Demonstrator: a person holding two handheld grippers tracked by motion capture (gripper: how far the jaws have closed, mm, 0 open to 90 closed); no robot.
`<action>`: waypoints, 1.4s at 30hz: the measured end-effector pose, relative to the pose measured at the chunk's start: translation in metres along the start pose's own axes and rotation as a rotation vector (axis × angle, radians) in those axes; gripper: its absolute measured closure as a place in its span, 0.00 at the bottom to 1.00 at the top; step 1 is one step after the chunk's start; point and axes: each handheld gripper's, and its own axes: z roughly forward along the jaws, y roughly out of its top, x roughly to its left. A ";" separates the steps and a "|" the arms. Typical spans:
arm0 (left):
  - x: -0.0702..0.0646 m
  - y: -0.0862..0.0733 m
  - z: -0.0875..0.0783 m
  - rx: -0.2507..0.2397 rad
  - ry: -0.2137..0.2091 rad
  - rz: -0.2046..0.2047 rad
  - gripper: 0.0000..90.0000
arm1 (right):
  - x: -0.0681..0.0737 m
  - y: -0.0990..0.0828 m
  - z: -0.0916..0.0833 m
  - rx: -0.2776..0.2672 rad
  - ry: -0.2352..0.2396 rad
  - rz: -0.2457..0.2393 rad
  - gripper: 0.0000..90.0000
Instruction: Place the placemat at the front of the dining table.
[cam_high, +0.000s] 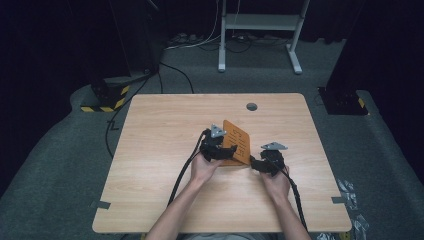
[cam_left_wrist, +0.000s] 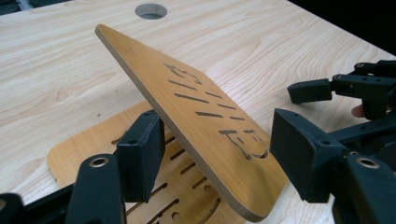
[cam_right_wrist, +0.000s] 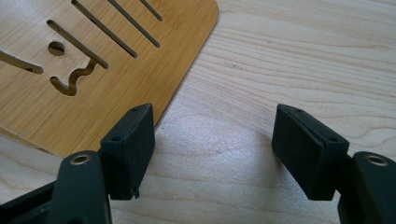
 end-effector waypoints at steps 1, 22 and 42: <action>-0.001 0.002 0.000 0.007 0.000 0.006 0.41 | 0.000 0.000 0.000 0.001 0.000 0.003 0.33; -0.019 0.017 0.011 0.020 -0.008 0.051 0.52 | 0.000 0.000 0.000 0.001 0.000 0.003 0.33; -0.035 0.026 0.023 0.049 0.035 0.054 0.62 | 0.000 -0.001 -0.001 0.007 0.005 0.003 0.33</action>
